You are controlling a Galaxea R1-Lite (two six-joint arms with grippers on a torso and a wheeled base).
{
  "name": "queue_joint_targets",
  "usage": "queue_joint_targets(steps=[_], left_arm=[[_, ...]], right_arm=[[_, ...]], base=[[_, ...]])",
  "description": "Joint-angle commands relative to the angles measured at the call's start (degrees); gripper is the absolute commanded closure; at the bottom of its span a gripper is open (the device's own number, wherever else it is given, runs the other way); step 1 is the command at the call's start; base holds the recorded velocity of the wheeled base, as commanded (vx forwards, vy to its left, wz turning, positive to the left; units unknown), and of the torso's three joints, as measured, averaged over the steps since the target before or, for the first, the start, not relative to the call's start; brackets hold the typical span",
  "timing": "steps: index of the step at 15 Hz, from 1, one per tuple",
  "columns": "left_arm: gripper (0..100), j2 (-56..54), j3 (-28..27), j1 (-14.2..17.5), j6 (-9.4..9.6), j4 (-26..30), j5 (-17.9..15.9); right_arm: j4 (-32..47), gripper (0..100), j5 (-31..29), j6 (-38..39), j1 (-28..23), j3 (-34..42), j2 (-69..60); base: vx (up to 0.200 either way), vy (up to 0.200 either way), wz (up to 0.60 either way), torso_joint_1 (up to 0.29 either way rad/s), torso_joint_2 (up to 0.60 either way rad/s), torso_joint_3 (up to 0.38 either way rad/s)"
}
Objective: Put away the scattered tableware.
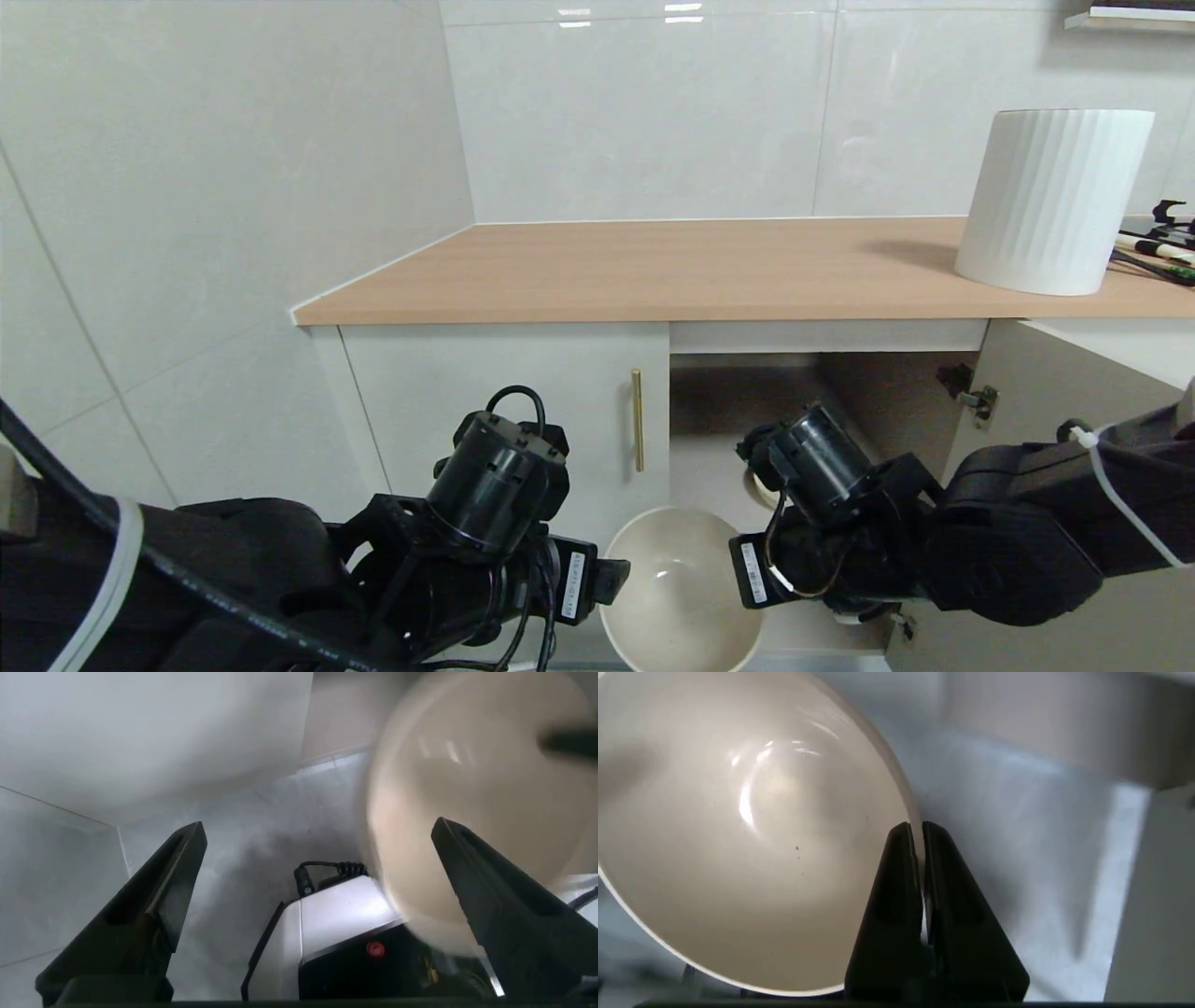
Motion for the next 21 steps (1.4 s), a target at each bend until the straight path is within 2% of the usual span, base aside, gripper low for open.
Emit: queue_joint_targets(steps=[1, 4, 5, 7, 14, 21], left_arm=[[0, -0.30, 0.01, 0.20, -0.08, -0.17, -0.11], [0, -0.39, 0.01, 0.20, -0.08, -0.17, -0.11], [0, -0.39, 0.01, 0.20, -0.08, -0.17, -0.11], [0, -0.39, 0.01, 0.28, -0.08, -0.17, -0.11], [0, -0.39, 0.01, 0.46, -0.08, -0.17, -0.11], [0, -0.22, 0.01, 0.46, -0.08, -0.17, -0.11]], right_arm=[[-4.19, 100, -2.89, 0.12, -4.55, -0.07, 5.75], [-14.21, 100, -5.44, 2.84, -10.88, 0.02, 10.41], [-19.13, 100, -6.50, 3.55, -14.92, 0.02, 12.78], [-22.30, 100, -6.59, 3.28, -19.40, -0.33, 14.80], [-22.91, 100, -6.50, 3.28, -27.22, -7.01, 21.75], [-22.56, 100, -6.59, 3.19, -30.91, -13.60, 28.34]], base=[[0.000, 0.000, 0.00, 0.000, 0.00, 0.000], [0.000, 0.000, 0.00, 0.000, 0.00, 0.000], [0.000, 0.000, 0.00, 0.000, 0.00, 0.000], [0.000, 0.000, 0.00, 0.000, 0.00, 0.000], [0.000, 0.000, 0.00, 0.000, 0.00, 0.000], [0.000, 0.000, 0.00, 0.000, 0.00, 0.000]])
